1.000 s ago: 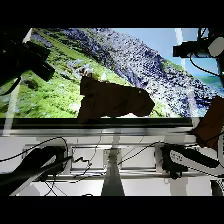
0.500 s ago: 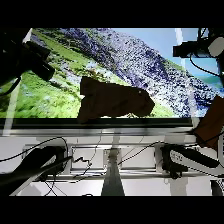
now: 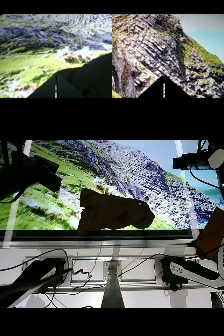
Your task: Fold the clothes and pants, and hang the long-sleeved shirts on hangers.
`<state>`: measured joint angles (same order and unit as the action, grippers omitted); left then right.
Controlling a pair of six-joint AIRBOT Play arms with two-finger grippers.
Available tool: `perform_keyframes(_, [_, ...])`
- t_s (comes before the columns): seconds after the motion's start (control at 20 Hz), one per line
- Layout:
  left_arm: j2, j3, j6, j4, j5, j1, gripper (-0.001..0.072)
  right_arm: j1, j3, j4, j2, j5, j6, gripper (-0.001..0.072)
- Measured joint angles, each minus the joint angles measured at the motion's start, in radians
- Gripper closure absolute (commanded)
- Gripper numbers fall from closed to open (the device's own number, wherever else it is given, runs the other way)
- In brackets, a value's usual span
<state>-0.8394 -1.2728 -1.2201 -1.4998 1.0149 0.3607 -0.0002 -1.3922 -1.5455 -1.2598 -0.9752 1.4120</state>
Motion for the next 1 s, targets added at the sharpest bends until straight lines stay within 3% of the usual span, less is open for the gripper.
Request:
perform_keyframes(0.3, [-0.050, 0.082, -0.050, 0.005, 0.064, -0.008, 0.0692, 0.000, 0.000, 0.000, 0.000, 0.000, 0.000, 0.0697])
perform_keyframes(0.7, [0.002, 0.549, -0.196, 0.039, 0.097, -0.073, 0.0676, 0.000, 0.000, 0.000, 0.000, 0.000, 0.000, 0.0697])
perform_keyframes(0.75, [0.008, 0.603, -0.218, 0.058, 0.087, -0.077, 0.0516, 0.000, 0.000, 0.000, 0.000, 0.000, 0.000, 0.0697])
perform_keyframes(0.8, [0.011, 0.646, -0.241, 0.075, 0.079, -0.080, 0.0261, 0.000, 0.000, 0.000, 0.000, 0.000, 0.000, 0.0697])
perform_keyframes(0.85, [0.014, 0.686, -0.261, 0.099, 0.062, -0.082, 0.0162, 0.000, 0.000, 0.000, 0.000, 0.000, 0.000, 0.0697])
perform_keyframes(1.0, [0.020, 0.759, -0.288, 0.173, 0.023, -0.085, 0.0164, 0.000, 0.000, 0.000, 0.000, 0.000, 0.000, 0.0697])
